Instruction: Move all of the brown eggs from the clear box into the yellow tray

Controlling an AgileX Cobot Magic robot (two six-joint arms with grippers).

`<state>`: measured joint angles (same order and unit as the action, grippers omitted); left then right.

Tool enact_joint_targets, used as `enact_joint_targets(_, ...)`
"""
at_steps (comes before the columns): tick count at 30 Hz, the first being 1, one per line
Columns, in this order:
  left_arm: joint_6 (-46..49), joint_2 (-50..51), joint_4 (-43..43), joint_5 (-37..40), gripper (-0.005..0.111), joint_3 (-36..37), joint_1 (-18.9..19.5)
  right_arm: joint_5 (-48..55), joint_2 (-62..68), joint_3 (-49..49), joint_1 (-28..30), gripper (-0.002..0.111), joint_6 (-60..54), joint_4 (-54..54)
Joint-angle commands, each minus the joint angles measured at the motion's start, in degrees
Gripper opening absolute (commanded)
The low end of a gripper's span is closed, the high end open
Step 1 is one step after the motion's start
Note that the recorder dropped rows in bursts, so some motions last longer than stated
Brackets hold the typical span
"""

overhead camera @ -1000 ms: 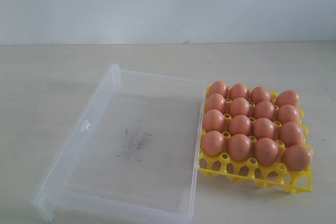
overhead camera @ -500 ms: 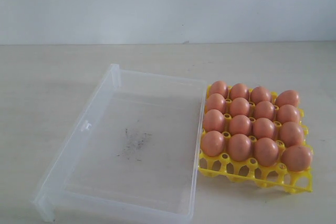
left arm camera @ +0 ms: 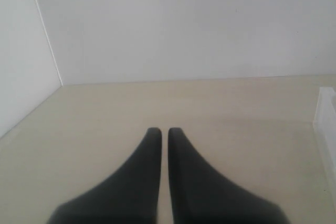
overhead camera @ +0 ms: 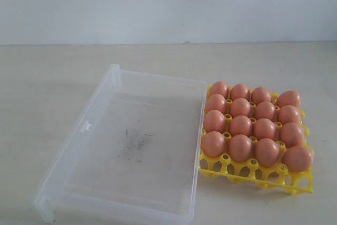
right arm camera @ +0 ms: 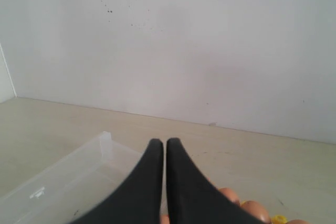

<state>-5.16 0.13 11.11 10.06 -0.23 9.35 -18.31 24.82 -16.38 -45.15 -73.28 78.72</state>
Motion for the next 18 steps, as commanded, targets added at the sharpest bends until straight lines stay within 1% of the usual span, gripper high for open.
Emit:
enact_joint_targets(1, -0.41, -0.13, 0.24, -0.18, 0.004, 0.23, 0.10, -0.91, -0.21, -0.31, 0.45, 0.000, -0.49, 0.00)
enact_joint_targets(2, -0.41, -0.13, 0.24, -0.18, 0.004, 0.23, 0.10, -0.01, -0.21, -0.31, 1.58, 0.000, -1.18, 0.00)
enact_joint_targets(3, -0.41, -0.13, 0.24, -0.18, 0.004, 0.23, 0.10, 1.73, -0.75, -0.31, 3.89, 0.000, -1.63, 0.00)
enact_joint_targets(7, -0.41, -0.13, 0.24, -0.18, 0.004, 0.23, 0.10, 13.75, -3.72, 1.66, 18.38, 0.000, -1.38, -2.21)
enact_joint_targets(11, -0.41, -0.13, 0.24, -0.18, 0.004, 0.23, 0.10, 17.31, -9.20, 5.62, 28.83, 0.000, 0.02, -2.10)
enact_joint_targets(14, -0.41, -0.13, 0.24, -0.18, 0.004, 0.23, 0.10, 17.96, -14.50, 8.49, 32.73, 0.000, 2.70, -1.68)
enact_joint_targets(18, -0.41, -0.13, 0.24, -0.18, 0.004, 0.23, 0.10, 19.62, -21.06, 9.01, 34.83, 0.000, 4.61, -1.45)
